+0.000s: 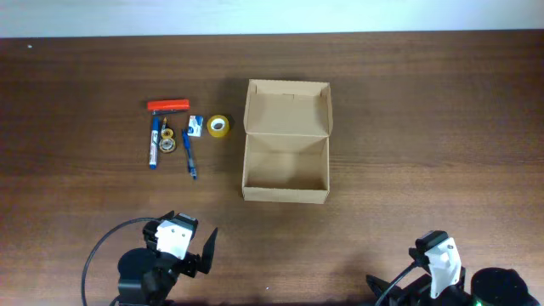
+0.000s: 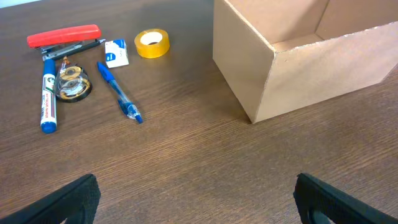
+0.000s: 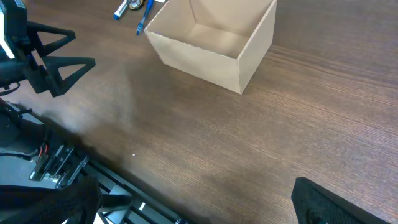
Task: Pack container
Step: 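Reach the left gripper over the red stapler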
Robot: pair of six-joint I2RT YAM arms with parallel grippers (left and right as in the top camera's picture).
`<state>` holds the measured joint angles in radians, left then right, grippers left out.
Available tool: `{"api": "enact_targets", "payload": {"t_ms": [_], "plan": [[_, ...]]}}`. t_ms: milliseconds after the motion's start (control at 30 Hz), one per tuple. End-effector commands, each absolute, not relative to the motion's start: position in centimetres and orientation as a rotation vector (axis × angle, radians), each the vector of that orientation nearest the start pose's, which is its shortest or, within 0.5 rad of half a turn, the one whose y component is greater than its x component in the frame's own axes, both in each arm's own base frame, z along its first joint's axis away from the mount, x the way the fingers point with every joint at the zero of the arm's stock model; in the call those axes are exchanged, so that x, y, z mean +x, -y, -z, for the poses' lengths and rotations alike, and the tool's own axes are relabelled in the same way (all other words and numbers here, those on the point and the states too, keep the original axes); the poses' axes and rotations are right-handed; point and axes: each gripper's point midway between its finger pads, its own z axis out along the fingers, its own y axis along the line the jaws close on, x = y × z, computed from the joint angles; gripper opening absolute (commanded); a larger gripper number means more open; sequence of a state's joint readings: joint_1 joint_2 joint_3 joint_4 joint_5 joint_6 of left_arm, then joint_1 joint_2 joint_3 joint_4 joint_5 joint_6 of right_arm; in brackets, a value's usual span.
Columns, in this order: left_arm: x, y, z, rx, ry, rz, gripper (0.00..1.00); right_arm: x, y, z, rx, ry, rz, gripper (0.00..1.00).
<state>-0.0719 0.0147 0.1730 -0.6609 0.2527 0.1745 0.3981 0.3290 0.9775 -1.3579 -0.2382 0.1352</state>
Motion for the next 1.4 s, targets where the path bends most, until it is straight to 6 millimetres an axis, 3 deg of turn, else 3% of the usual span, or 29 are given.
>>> {"api": "enact_targets", "payload": {"t_ms": [0,833,967,1033,1133,1367], "plan": [[19.6,5.7,-9.9,0.397,-2.019,0.199,0.99,8.7,-8.2,-23.6,-0.419,-2.281,-0.562,0.99],[19.6,5.7,-9.9,0.398,-2.018,0.201,0.99,8.7,-8.2,-23.6,-0.420,-2.281,-0.563,0.99],[19.2,7.0,-10.2,0.439,-2.000,0.287,0.99,8.7,-8.2,-23.7,-0.419,-2.281,-0.563,0.99],[19.6,7.5,-11.4,0.444,-1.945,0.309,0.99,8.7,-8.2,-23.6,-0.419,-2.281,-0.563,0.99],[20.3,8.7,-15.1,0.340,-1.815,0.472,0.99,8.7,-8.2,-23.6,-0.419,-2.281,-0.562,0.99],[20.9,8.5,-16.8,0.270,-1.758,0.501,0.99,8.7,-8.2,-23.7,-0.419,-2.281,-0.563,0.99]]}}
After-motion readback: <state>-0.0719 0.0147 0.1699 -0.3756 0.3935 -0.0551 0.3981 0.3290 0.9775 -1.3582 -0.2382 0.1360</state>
